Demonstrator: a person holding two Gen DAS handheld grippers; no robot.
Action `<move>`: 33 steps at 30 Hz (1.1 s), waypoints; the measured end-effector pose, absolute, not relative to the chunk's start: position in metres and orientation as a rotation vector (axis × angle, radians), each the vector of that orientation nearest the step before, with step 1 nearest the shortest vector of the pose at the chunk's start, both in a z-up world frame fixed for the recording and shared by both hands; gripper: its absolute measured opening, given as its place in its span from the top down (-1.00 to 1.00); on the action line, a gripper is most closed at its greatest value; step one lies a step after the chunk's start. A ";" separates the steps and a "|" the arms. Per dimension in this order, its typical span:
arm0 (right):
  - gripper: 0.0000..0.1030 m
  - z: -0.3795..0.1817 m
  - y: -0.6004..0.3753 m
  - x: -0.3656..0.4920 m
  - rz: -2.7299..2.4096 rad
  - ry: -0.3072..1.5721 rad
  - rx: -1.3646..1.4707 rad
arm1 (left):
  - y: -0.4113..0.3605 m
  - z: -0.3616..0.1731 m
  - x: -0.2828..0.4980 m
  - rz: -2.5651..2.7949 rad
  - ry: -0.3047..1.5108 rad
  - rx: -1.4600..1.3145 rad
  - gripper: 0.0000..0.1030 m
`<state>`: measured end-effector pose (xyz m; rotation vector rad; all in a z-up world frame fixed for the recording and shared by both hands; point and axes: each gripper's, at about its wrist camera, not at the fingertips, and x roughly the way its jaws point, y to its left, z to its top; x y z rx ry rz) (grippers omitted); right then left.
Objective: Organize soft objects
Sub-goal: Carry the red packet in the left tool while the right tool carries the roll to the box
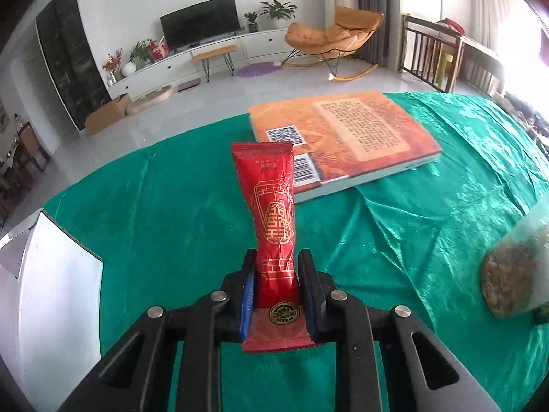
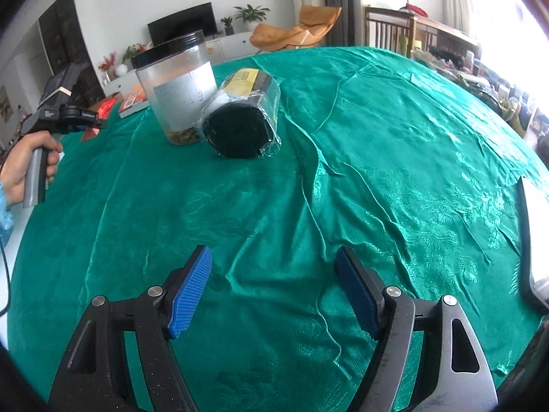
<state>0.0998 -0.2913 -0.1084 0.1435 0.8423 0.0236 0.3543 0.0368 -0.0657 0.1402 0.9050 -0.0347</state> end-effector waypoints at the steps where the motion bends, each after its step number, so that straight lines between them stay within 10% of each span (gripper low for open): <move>1: -0.51 -0.108 -0.293 0.099 0.029 0.840 0.154 | 0.034 -0.060 0.350 -0.043 0.898 0.147 0.55; 11: -0.51 -0.040 -0.333 0.188 0.062 0.815 0.363 | 0.028 -0.033 0.321 -0.037 0.864 0.170 0.55; 20: -0.51 -0.099 -0.343 0.289 0.203 1.089 0.628 | 0.035 -0.032 0.298 -0.081 0.908 0.121 0.55; 27: -0.51 -0.087 -0.307 0.302 0.223 1.167 0.368 | 0.021 -0.049 0.297 -0.172 0.966 0.051 0.55; 33: -0.04 -0.077 -0.304 0.309 0.132 1.131 0.288 | 0.009 -0.047 0.293 -0.212 0.979 -0.010 0.55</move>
